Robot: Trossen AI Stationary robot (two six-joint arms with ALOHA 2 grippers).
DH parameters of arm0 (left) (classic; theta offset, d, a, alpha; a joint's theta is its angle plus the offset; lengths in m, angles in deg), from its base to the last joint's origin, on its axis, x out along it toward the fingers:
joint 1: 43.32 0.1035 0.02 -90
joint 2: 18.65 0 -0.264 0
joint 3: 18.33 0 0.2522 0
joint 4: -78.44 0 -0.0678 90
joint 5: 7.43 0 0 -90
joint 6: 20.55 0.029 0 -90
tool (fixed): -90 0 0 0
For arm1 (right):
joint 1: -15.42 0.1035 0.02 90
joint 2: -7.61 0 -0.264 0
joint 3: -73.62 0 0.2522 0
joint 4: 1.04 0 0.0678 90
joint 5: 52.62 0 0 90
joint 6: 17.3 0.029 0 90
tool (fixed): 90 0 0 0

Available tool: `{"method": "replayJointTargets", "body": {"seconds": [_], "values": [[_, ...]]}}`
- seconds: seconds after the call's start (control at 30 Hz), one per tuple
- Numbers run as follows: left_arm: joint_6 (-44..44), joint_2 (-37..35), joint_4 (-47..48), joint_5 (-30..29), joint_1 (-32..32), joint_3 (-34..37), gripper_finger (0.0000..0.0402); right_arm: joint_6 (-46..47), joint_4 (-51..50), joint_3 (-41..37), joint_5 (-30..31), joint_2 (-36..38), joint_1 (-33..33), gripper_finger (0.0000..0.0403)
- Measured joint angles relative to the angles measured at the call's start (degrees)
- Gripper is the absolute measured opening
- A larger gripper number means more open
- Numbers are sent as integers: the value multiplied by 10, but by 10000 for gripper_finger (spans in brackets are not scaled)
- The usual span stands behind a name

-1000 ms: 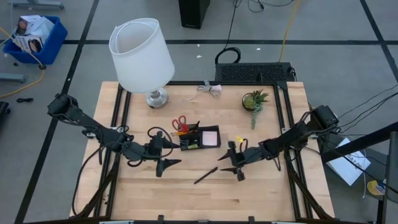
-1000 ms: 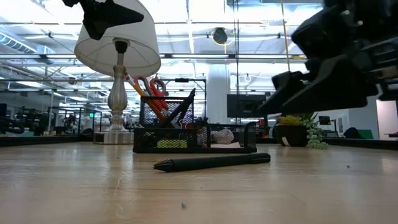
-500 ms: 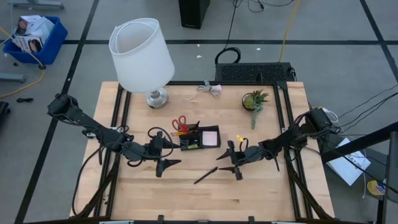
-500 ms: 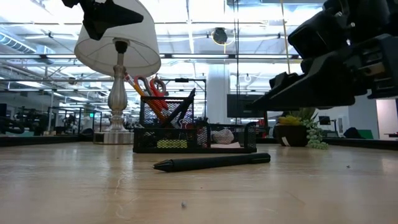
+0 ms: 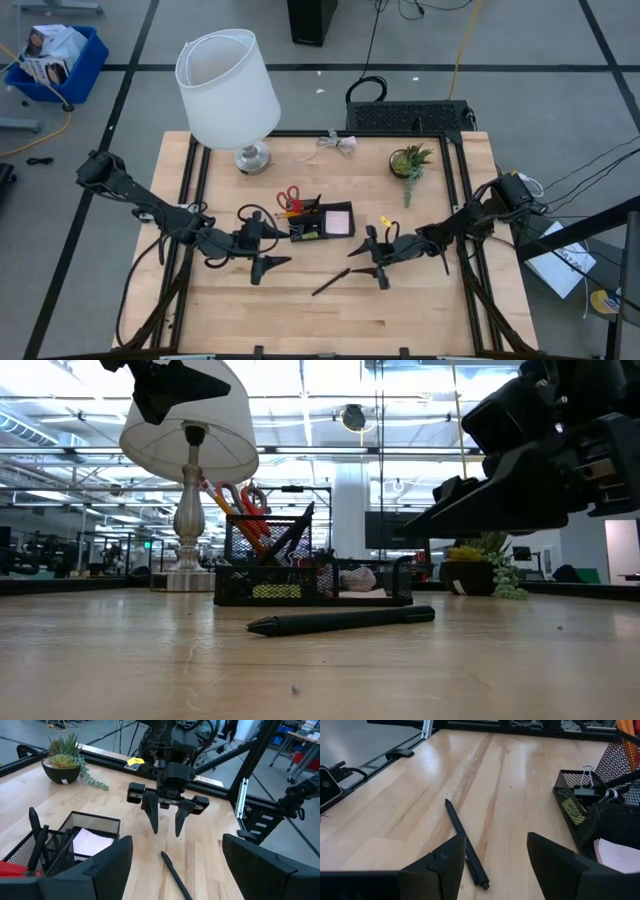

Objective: Pick and place office supplies into organizer
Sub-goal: Put the black pen into the black desk organizer

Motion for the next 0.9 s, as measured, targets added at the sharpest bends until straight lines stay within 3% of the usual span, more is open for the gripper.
{"method": "replayJointTargets", "body": {"seconds": [0.9], "values": [[-1,0,0,0,0,0,311,-13,-19,0,-4,0,7,197]]}}
